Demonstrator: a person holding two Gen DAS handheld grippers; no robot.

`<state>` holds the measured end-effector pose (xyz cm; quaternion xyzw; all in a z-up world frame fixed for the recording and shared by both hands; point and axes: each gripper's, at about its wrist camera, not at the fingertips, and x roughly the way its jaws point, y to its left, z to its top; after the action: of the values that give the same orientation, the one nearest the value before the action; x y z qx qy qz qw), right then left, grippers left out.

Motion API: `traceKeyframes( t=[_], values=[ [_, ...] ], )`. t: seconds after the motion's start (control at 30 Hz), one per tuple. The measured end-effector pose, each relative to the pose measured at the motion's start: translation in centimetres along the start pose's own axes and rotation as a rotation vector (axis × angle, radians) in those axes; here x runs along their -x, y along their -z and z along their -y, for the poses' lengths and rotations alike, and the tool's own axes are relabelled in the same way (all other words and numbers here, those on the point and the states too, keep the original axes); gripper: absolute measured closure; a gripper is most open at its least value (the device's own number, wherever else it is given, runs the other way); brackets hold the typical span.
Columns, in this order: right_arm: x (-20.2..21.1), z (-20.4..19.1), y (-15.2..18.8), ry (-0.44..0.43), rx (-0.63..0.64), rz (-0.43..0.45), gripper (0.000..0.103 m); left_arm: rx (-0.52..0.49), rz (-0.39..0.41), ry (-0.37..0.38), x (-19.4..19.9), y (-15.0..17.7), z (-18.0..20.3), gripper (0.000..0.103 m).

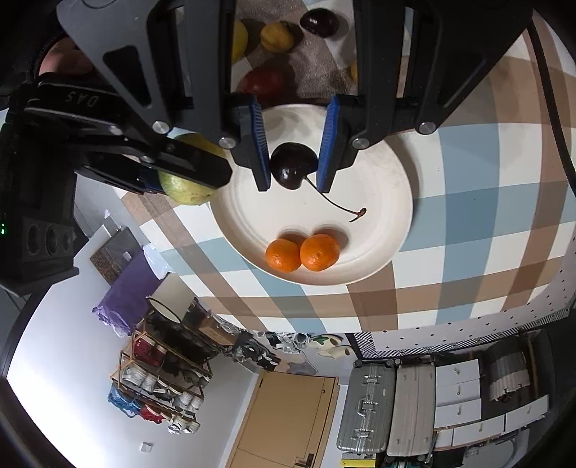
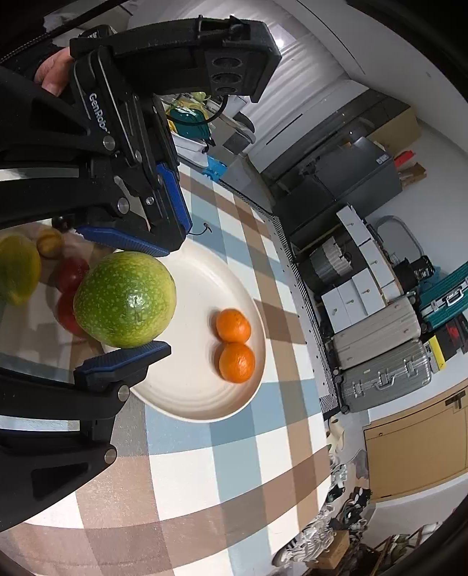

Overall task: Organize fruits
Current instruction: 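Carry the cherry and green fruit over the plate and open both grippers, then lift both open grippers away from the plate toward the remaining fruits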

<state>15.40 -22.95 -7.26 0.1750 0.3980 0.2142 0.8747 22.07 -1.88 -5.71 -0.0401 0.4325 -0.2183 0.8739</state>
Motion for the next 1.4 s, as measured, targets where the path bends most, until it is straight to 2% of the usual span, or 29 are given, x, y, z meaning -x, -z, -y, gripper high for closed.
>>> traceKeyframes(
  t=[0.2, 0.27, 0.33, 0.37, 0.4, 0.6, 1.03, 1.23, 1.3, 1.4],
  values=[
    [-1.6, 1.0, -0.1, 0.026, -0.011, -0.016, 0.053, -0.001, -0.007, 0.024, -1.4, -0.3, -0.5, 0.079],
    [-1.6, 0.9, -0.3, 0.028, -0.004, -0.002, 0.051, 0.000, -0.006, 0.025, -1.6, -0.3, -0.6, 0.073],
    [-1.1, 0.7, -0.3, 0.042, 0.010, 0.032, 0.037, -0.001, -0.004, -0.002, -1.6, -0.4, -0.8, 0.065],
    [-0.8, 0.7, -0.4, 0.045, 0.014, 0.045, 0.032, 0.005, -0.001, -0.007, -1.6, -0.4, -1.0, 0.057],
    [-0.5, 0.7, -0.4, 0.040, 0.014, 0.056, 0.029, 0.011, 0.003, -0.005, -1.3, -0.3, -1.1, 0.053],
    [1.8, 1.0, -0.4, 0.046, -0.006, 0.100, 0.029, 0.026, 0.022, 0.000, 0.3, -0.1, -1.7, 0.052],
    [5.7, 0.6, 1.0, 0.063, 0.004, 0.141, 0.029, 0.047, 0.069, -0.053, 4.7, 2.2, -1.4, 0.045],
    [7.6, -0.7, 1.7, 0.070, 0.048, 0.172, 0.021, 0.056, 0.083, -0.106, 6.7, 3.6, -1.0, 0.031],
    [8.0, -0.8, 1.8, 0.056, 0.051, 0.168, 0.017, 0.057, 0.093, -0.132, 7.5, 3.9, -0.8, 0.020],
    [8.6, -1.1, 2.2, 0.041, 0.049, 0.158, 0.009, 0.040, 0.106, -0.189, 8.8, 4.6, 0.0, 0.018]
  ],
)
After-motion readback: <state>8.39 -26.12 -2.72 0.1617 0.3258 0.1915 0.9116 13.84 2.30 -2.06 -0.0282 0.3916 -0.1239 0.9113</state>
